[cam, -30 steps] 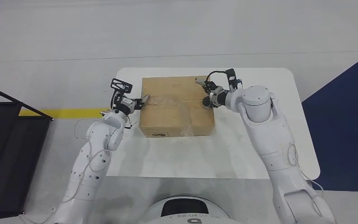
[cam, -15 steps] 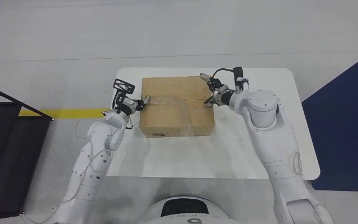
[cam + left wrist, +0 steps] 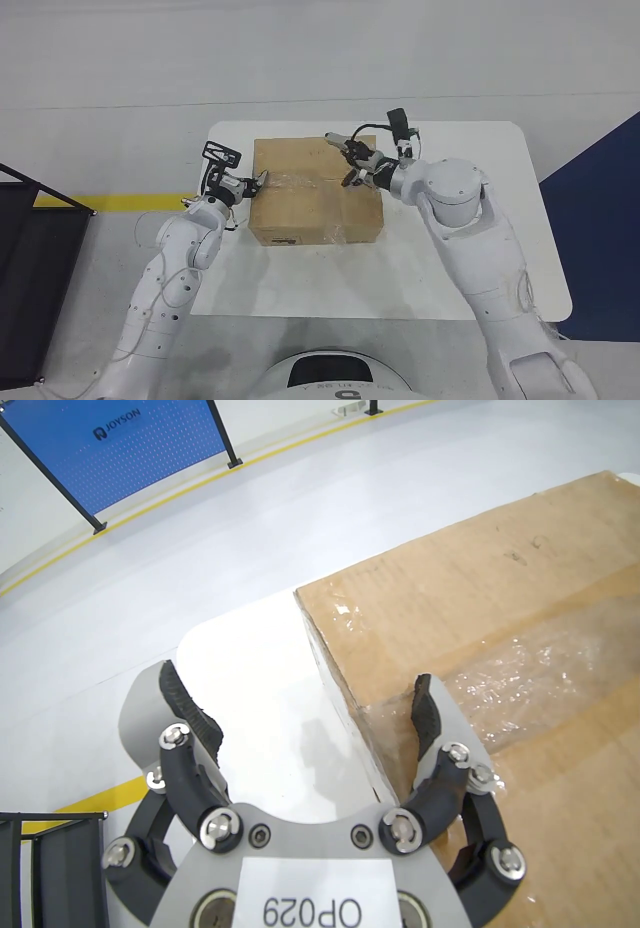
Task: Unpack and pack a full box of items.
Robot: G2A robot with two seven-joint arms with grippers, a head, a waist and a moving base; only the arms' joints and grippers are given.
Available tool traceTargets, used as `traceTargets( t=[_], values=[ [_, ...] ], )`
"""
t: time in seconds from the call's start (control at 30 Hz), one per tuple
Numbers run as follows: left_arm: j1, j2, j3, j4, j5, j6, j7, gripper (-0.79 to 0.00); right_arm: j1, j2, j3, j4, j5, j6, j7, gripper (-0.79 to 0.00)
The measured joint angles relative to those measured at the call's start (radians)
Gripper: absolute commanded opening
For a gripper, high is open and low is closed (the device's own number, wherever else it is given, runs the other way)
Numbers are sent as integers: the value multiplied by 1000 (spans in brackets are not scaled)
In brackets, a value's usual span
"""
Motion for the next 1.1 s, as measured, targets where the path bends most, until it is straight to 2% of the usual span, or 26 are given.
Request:
traceTargets(
  t=[0.1, 0.23, 0.37, 0.5, 0.67, 0.8, 0.9, 1.1],
  values=[
    [0, 0, 0, 0, 0, 0, 0, 0, 65, -10, -125, 12, -89, 0, 49, 0],
    [0, 0, 0, 0, 0, 0, 0, 0, 147, -35, -268, 82, -122, 17, 63, 0],
    [0, 0, 0, 0, 0, 0, 0, 0, 212, -66, -336, 174, -66, 14, 32, 0],
    [0, 0, 0, 0, 0, 0, 0, 0, 252, -90, -363, 228, -66, 62, -71, 0],
    [0, 0, 0, 0, 0, 0, 0, 0, 260, -93, -306, 265, -24, 130, -121, 0],
    [0, 0, 0, 0, 0, 0, 0, 0, 228, -74, -203, 263, -16, 167, -162, 0],
    [0, 0, 0, 0, 0, 0, 0, 0, 175, -58, -126, 214, -41, 200, -229, 0],
    [0, 0, 0, 0, 0, 0, 0, 0, 39, -22, 57, 57, -50, 206, -280, 0]
  ],
)
